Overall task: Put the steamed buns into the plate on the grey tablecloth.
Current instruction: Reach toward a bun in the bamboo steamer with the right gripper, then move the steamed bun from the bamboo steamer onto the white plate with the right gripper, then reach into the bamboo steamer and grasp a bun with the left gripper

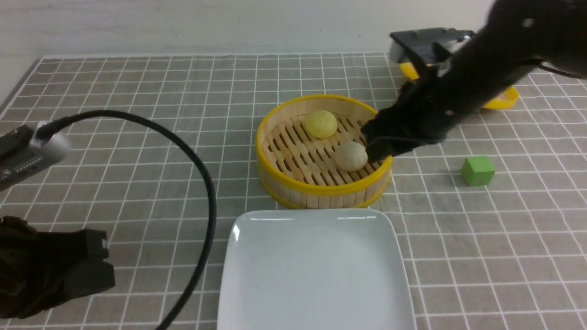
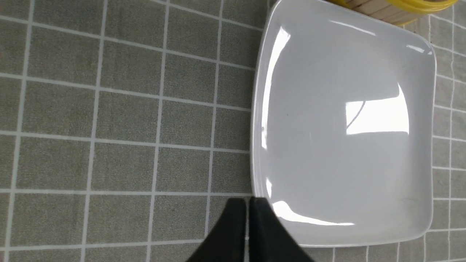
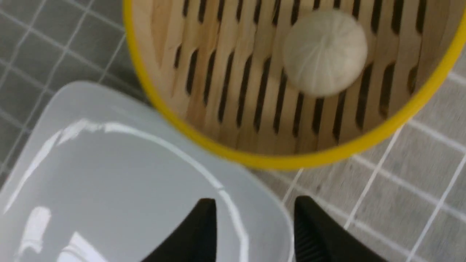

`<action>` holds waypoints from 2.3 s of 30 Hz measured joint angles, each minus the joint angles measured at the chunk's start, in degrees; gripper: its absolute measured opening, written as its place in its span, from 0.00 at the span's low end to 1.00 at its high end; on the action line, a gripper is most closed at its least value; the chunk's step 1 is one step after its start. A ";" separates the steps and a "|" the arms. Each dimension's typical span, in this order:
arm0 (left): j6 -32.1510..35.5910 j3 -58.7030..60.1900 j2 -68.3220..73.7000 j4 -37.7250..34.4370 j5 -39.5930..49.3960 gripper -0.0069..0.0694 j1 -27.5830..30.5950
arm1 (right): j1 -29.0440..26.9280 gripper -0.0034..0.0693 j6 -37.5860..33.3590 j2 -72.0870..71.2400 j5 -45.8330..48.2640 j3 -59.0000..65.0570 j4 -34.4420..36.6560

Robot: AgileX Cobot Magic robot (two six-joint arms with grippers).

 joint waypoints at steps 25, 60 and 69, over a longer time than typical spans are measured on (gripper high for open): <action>0.00 -0.06 0.11 0.82 -0.11 0.30 0.00 | 1.52 0.07 9.40 9.75 19.43 -26.27 -9.61; 0.00 -36.59 37.33 3.48 -2.03 0.54 -15.20 | 0.78 0.03 19.18 -32.70 15.84 25.78 -16.51; -3.85 -71.47 68.09 7.70 2.20 0.66 -24.07 | -3.60 0.03 19.79 -42.73 13.68 39.31 -15.17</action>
